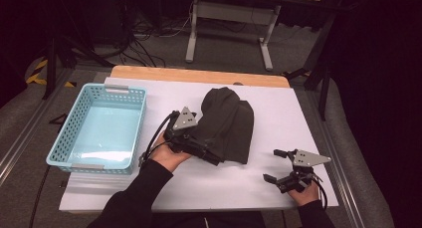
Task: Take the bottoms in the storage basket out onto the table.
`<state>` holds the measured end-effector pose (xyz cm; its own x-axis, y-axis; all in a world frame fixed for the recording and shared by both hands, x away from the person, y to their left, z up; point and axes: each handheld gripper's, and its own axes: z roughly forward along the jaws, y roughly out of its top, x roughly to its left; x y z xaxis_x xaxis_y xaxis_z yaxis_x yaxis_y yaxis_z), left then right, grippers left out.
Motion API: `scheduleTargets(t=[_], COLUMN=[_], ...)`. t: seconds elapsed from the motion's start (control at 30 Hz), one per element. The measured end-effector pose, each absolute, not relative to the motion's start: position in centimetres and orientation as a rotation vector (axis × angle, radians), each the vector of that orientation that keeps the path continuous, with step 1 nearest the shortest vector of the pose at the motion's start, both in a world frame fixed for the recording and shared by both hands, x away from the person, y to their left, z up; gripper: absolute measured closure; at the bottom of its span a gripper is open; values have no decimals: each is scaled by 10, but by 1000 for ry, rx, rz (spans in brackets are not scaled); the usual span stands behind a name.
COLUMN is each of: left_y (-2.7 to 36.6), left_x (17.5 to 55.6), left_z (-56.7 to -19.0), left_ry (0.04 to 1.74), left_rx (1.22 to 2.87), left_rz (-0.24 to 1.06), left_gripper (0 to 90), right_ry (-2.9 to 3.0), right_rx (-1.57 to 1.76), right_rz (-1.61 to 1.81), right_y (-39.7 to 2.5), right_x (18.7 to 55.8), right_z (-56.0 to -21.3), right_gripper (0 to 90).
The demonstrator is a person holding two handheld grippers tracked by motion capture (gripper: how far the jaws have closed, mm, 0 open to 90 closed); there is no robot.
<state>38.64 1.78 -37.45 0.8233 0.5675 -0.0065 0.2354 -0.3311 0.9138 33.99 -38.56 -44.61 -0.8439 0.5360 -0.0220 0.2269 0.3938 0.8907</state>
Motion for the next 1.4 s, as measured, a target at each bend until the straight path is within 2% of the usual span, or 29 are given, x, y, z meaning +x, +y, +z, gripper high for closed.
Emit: scheduleTargets(t=[0.27, 0.4, 0.7, 1.1, 1.4], left_y=[35, 44, 56, 65, 65], left_x=[374, 367, 360, 344, 337], left_z=[-389, -402, -430, -450, -459], left_ry=[623, 654, 678, 600, 603], left_rx=[1928, 1869, 1859, 1872, 1846], left_rz=[366, 390, 330, 332, 350], left_gripper=[1, 1, 1, 1, 3], right_ry=[2352, 2351, 2352, 2354, 2357], right_rx=[664, 665, 664, 663, 660], right_rz=[1425, 1425, 1423, 1428, 1427], right_y=[-385, -385, -385, -385, -385], right_x=[340, 340, 340, 340, 340], right_z=[-446, -446, -446, -446, -446], right_gripper=[0, 0, 0, 0, 0])
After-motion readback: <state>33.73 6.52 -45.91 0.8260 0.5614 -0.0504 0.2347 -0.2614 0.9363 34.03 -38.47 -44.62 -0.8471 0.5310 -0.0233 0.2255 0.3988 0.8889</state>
